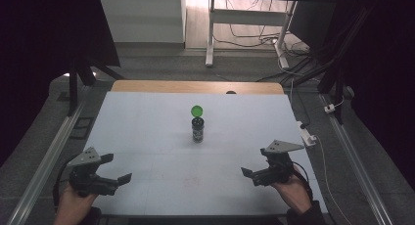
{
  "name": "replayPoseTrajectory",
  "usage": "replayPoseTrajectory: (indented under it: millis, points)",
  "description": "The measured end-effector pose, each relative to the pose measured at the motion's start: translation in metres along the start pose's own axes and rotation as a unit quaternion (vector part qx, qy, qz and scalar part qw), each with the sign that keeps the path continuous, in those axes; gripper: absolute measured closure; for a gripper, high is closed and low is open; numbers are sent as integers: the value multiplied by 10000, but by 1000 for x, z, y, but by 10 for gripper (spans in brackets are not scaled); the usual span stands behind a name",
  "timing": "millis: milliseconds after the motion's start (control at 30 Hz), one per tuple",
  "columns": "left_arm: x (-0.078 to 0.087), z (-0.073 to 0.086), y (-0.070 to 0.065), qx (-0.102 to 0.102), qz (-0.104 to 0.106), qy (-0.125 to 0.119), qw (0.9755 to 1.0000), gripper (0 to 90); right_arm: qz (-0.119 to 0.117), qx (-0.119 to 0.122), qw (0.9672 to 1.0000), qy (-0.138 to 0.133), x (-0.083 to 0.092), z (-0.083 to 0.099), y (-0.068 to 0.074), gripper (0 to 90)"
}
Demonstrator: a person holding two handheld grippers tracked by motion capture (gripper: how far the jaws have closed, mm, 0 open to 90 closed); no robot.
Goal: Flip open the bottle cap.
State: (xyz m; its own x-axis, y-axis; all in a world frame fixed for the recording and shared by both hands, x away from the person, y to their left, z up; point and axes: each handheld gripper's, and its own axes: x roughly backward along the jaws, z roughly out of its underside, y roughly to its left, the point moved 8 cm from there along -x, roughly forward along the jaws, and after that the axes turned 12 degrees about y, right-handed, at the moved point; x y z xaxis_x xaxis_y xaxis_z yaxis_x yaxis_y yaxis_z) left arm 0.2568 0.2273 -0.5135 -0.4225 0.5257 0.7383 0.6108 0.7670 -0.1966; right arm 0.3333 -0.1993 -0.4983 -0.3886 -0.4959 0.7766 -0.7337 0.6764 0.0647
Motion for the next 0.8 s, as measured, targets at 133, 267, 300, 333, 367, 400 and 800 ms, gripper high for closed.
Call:
replayPoseTrajectory:
  millis: [133,267,300,333,367,400,800]
  points:
    - [6,10,3,113,-15,-24,9999,0,132,-229,9996,-37,10,15,-8,0]
    - [9,20,7,246,-64,-19,9997,0,297,-396,9988,-23,20,32,-18,0]
    - [10,23,8,281,-79,-11,9996,0,342,-450,9984,-39,24,35,-20,0]
    - [11,25,9,313,-91,-5,9995,0,375,-486,9981,-63,27,38,-23,0]
    - [12,27,10,327,-118,4,9994,0,404,-543,9977,-81,30,42,-25,0]
    - [13,30,10,351,-137,22,9993,0,437,-608,9972,-93,32,45,-27,0]
    - [16,42,15,509,-340,262,9978,0,654,-985,9929,160,42,72,-39,0]
